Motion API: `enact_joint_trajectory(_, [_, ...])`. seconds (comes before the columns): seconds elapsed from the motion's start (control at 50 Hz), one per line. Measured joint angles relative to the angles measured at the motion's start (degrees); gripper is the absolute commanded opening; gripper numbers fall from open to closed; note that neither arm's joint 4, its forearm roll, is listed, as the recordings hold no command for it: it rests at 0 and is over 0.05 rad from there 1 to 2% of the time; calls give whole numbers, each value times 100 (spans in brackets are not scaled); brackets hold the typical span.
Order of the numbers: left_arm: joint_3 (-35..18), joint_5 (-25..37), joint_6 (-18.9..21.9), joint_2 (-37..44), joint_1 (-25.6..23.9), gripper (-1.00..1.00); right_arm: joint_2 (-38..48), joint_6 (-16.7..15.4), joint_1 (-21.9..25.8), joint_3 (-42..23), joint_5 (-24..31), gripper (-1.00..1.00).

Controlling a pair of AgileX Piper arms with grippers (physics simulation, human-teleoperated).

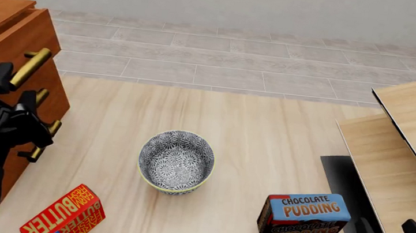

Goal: Close the top drawer of the cabinet.

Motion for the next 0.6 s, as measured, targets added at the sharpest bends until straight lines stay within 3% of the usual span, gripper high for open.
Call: enact_joint_trajectory(0.6, [-154, -35, -1, 112, 282, 100, 0, -7, 29, 0, 39, 100])
